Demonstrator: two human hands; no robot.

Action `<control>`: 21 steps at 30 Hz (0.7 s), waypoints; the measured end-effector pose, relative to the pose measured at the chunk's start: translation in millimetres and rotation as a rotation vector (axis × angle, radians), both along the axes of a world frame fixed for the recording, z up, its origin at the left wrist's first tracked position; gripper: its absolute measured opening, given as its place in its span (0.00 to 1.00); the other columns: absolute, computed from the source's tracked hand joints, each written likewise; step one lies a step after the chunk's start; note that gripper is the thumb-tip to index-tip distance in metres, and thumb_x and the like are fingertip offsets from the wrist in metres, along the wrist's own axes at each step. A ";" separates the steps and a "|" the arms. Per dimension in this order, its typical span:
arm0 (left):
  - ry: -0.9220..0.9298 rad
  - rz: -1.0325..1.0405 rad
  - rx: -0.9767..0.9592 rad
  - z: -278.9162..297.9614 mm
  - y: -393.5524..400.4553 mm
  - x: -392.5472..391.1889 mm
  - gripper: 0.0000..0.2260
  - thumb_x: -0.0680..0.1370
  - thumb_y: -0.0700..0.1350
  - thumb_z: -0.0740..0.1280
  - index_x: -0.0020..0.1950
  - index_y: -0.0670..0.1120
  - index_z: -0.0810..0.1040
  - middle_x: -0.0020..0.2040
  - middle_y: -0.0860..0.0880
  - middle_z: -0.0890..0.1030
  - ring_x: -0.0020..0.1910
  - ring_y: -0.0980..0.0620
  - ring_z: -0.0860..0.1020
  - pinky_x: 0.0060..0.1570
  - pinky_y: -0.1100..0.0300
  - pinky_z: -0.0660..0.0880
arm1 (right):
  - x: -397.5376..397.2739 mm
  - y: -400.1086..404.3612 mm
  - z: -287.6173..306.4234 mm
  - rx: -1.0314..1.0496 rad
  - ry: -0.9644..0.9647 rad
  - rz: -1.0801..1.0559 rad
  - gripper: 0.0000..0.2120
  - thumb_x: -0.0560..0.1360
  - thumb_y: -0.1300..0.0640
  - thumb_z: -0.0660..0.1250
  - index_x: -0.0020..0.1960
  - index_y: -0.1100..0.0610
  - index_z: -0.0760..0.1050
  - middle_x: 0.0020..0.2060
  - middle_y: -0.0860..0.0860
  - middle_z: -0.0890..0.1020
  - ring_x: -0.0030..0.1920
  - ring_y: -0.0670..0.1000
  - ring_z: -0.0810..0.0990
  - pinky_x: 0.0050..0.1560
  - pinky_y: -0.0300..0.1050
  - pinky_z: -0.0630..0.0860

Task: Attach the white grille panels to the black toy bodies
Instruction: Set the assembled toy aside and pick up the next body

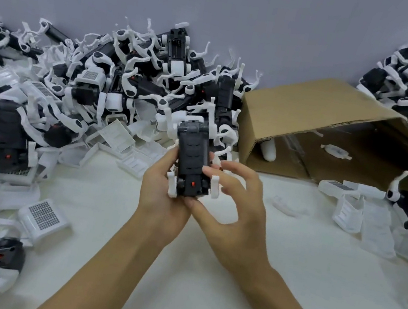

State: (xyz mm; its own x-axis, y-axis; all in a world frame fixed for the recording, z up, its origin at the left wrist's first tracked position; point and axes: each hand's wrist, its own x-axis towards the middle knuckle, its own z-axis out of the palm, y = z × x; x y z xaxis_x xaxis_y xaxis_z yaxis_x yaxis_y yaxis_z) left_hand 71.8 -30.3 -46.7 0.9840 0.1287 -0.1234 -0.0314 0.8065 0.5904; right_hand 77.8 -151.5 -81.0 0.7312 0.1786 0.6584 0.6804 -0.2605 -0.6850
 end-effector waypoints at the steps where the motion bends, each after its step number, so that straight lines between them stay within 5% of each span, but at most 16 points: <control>1: -0.004 -0.009 -0.007 0.3 0.2 0.2 0.20 0.84 0.50 0.58 0.52 0.38 0.85 0.45 0.40 0.83 0.40 0.47 0.84 0.39 0.58 0.82 | 0.3 -0.3 0.5 0.002 -0.021 -0.019 0.21 0.67 0.60 0.81 0.58 0.51 0.81 0.62 0.56 0.75 0.67 0.52 0.74 0.63 0.34 0.71; 5: -0.021 -0.065 0.011 0.4 0.9 -0.4 0.19 0.82 0.51 0.60 0.52 0.38 0.84 0.43 0.40 0.82 0.39 0.47 0.81 0.45 0.56 0.81 | -1.0 0.9 0.0 -0.006 -0.074 0.000 0.15 0.68 0.63 0.79 0.53 0.54 0.83 0.63 0.56 0.73 0.66 0.46 0.74 0.61 0.29 0.69; 11: -0.002 -0.017 0.084 -0.1 -1.3 -0.1 0.23 0.82 0.51 0.60 0.69 0.35 0.74 0.46 0.40 0.81 0.40 0.47 0.82 0.40 0.58 0.81 | -1.6 1.9 -0.1 -0.001 0.005 0.042 0.12 0.68 0.63 0.79 0.49 0.56 0.82 0.62 0.53 0.72 0.68 0.53 0.73 0.64 0.31 0.67; 15: -0.007 -0.051 0.070 1.2 0.0 -0.6 0.21 0.83 0.52 0.60 0.65 0.36 0.77 0.44 0.40 0.81 0.38 0.47 0.81 0.40 0.58 0.81 | -1.4 2.1 0.9 0.028 -0.035 0.052 0.10 0.68 0.63 0.78 0.48 0.59 0.81 0.61 0.56 0.72 0.66 0.48 0.74 0.62 0.31 0.69; 21: 0.018 -0.039 0.080 -1.2 0.6 0.4 0.21 0.82 0.53 0.60 0.62 0.37 0.79 0.44 0.41 0.81 0.38 0.47 0.81 0.38 0.58 0.82 | -2.1 2.4 1.9 0.017 -0.042 0.020 0.08 0.68 0.61 0.79 0.46 0.55 0.84 0.61 0.54 0.74 0.65 0.53 0.75 0.58 0.31 0.71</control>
